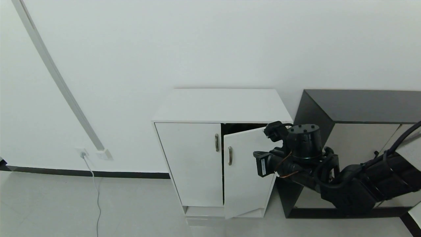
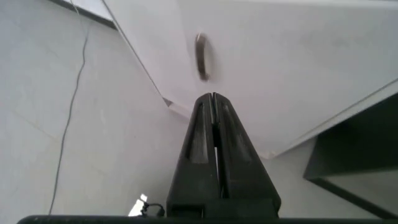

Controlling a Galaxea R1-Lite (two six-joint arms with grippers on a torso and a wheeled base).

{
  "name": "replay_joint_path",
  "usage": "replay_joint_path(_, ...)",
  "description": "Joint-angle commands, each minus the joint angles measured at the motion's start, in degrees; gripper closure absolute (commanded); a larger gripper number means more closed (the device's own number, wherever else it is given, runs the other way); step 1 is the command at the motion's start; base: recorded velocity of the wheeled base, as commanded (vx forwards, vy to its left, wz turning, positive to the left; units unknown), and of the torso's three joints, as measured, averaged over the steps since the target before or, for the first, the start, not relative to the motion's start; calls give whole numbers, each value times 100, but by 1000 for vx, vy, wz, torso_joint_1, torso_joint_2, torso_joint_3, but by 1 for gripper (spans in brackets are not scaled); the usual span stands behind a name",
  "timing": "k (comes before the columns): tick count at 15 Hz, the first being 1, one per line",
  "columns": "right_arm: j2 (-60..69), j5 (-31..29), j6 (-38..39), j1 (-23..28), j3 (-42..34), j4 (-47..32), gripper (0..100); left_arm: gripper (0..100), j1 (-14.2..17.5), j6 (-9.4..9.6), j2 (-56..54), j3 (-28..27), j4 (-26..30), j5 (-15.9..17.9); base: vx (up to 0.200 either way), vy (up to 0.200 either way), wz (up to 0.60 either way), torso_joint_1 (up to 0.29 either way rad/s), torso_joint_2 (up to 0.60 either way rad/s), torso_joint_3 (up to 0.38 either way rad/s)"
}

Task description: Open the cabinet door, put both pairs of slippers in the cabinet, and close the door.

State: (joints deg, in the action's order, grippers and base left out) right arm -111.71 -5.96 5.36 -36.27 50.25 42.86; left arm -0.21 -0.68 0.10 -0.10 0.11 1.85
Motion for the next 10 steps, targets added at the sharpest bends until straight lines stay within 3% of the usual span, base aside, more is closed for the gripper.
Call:
replay_joint_path(1, 97, 34, -9, 6, -358, 170, 100, 100, 3, -2, -1, 1, -2, -1, 0, 0, 0, 0, 0, 0)
replay_joint_path(5, 502, 306, -9, -47, -1316, 372, 100, 100, 12, 7, -1, 1, 7, -1, 0, 0, 0, 0, 0, 0)
replay_joint_path(9, 607, 297, -123, -197, -2230, 1154, 100, 100, 3, 7, -1, 1, -2, -1, 0, 0, 0, 0, 0, 0)
replay_joint_path(10, 607, 297, -132, -232, -2388, 1330, 100, 100, 3, 7, -1, 1, 7, -1, 200, 0, 0, 2, 2, 2)
